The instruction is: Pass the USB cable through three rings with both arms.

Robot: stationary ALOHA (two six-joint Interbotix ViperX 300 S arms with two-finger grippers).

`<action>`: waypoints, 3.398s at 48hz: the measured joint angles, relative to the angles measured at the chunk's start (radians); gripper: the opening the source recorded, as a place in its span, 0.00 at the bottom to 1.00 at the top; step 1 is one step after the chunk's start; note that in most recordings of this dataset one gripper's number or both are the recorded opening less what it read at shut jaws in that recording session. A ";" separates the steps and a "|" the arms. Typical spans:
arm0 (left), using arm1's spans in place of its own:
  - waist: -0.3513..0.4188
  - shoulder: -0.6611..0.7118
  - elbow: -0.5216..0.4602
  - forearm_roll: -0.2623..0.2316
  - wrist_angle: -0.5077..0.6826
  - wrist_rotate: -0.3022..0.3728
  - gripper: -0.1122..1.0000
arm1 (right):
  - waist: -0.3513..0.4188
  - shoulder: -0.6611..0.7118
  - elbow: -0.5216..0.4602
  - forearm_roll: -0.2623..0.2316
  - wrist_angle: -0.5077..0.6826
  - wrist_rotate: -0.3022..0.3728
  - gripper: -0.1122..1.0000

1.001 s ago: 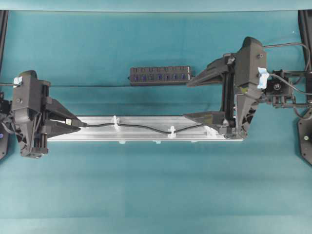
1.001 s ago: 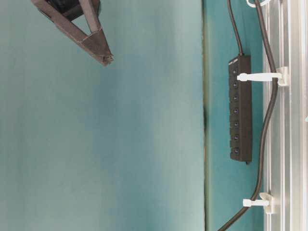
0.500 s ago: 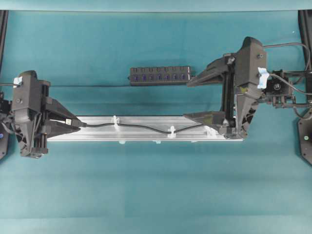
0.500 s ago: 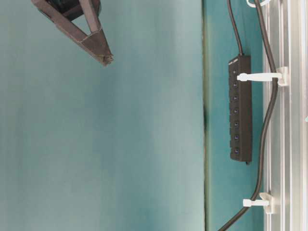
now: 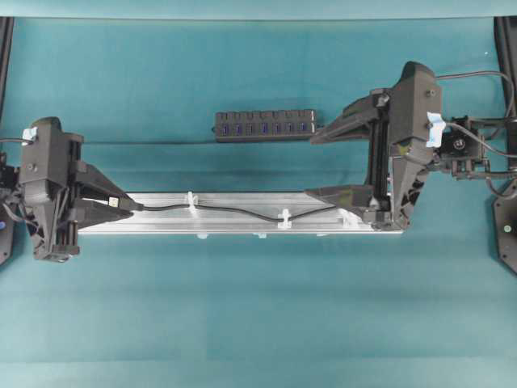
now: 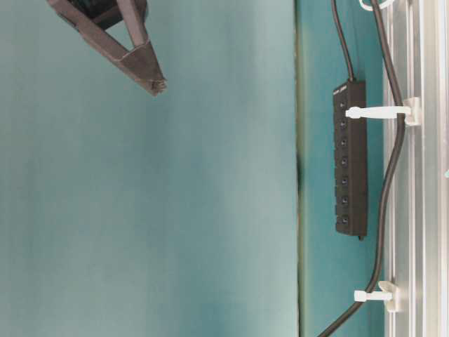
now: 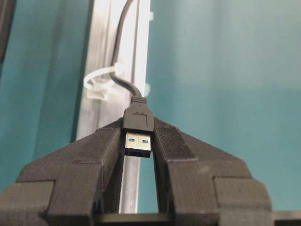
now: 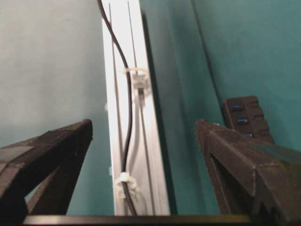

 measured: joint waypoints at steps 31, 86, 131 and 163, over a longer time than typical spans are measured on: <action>0.000 0.000 0.000 0.000 0.000 0.000 0.29 | -0.003 0.000 0.000 0.002 0.002 0.000 0.83; 0.000 0.003 -0.002 -0.002 0.000 -0.002 0.29 | -0.025 0.000 0.009 0.002 -0.005 0.003 0.83; 0.000 0.003 -0.002 -0.002 0.000 -0.003 0.29 | -0.025 0.000 0.009 0.002 0.011 0.002 0.83; 0.002 -0.017 -0.002 0.000 0.021 -0.003 0.29 | -0.021 0.002 0.009 0.002 0.035 0.003 0.83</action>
